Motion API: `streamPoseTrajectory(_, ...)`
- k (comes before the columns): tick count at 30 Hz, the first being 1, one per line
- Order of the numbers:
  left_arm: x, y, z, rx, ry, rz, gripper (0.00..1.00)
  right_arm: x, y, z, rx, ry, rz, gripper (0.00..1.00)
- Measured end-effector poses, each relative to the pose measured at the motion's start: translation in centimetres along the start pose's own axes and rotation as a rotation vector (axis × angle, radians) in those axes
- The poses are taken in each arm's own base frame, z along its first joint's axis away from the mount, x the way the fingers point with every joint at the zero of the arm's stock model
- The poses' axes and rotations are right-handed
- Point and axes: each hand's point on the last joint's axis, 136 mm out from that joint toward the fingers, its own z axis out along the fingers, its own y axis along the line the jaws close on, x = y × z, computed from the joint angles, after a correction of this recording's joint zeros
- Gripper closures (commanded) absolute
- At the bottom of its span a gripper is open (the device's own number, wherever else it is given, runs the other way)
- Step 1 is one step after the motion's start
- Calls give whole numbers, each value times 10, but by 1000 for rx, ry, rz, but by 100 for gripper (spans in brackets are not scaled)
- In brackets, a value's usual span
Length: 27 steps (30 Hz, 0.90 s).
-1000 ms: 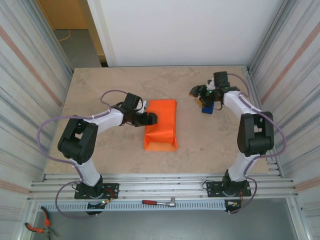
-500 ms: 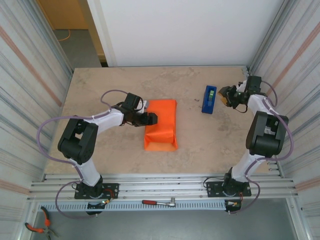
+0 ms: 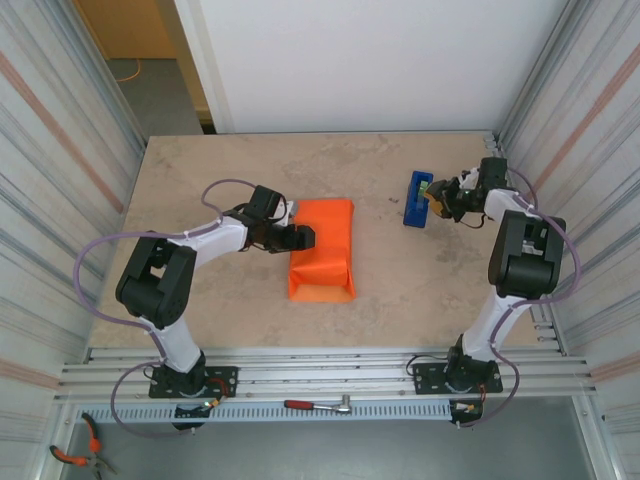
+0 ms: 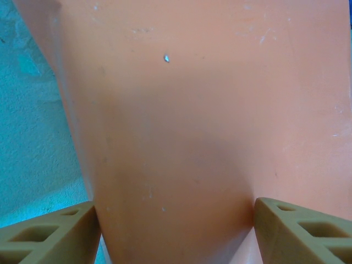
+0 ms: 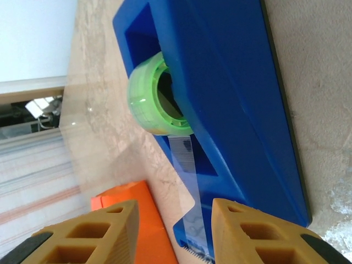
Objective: Wrap the gift box in paper
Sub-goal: Tear off the tape with the cutter.
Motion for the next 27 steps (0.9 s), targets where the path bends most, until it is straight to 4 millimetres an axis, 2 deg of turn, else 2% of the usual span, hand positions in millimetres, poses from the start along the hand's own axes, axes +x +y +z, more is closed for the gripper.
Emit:
streamPoseTrajectory(5,0,0,0,0,0,0,29,5,-8,11,13,25,10,66)
streamPoseTrajectory(14,0,0,0,0,0,0,29,7,-11,15,18,37,14,76)
streamPoseTrajectory(18,0,0,0,0,0,0,28,8,-12,17,19,40,17,86)
streamPoseTrajectory(21,0,0,0,0,0,0,29,7,-11,18,10,44,15,100)
streamPoseTrajectory(27,0,0,0,-1,0,0,29,7,-5,16,-35,54,30,100)
